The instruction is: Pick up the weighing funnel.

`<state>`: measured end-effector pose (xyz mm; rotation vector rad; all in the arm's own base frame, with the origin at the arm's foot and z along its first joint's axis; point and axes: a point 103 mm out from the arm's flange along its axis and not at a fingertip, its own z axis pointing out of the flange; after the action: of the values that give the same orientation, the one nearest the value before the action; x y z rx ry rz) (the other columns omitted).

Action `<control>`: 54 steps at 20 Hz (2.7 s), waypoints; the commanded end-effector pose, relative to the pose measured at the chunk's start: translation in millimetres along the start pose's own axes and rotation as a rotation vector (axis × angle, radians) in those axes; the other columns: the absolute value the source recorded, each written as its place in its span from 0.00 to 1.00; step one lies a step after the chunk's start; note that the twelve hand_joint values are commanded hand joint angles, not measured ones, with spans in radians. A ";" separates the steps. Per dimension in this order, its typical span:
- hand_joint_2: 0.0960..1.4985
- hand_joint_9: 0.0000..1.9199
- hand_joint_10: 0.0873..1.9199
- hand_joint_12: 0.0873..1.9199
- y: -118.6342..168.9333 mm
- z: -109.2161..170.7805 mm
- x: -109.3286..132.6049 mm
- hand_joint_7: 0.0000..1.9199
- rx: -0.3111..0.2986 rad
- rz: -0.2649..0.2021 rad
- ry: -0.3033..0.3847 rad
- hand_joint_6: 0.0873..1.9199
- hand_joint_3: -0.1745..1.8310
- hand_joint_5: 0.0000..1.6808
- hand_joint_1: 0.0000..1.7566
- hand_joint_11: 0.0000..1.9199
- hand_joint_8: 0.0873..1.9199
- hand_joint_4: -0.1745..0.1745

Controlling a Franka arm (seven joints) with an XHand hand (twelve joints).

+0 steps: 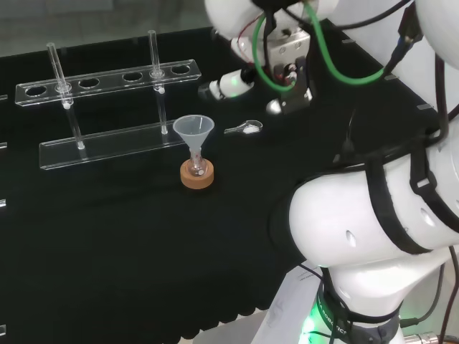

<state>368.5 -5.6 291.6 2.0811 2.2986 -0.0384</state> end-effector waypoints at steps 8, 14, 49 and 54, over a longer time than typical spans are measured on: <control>0.50 0.27 0.32 0.72 33.8 -0.1 -70.9 0.16 -0.002 0.080 0.058 0.00 0.12 0.23 0.31 0.16 0.35 0.31; 0.51 0.30 0.30 0.71 62.1 23.9 -95.4 0.19 0.048 0.102 0.102 0.00 0.13 0.26 0.37 0.18 0.34 0.31; 0.49 0.26 0.30 0.69 122.0 172.3 -108.8 0.12 0.412 0.053 0.051 0.00 0.15 0.29 0.45 0.16 0.33 0.37; 0.48 0.26 0.30 0.69 123.6 184.1 -109.4 0.12 0.438 0.046 0.039 0.00 0.15 0.29 0.47 0.17 0.33 0.37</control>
<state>503.1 -110.2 121.1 2.3442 2.4331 -0.5179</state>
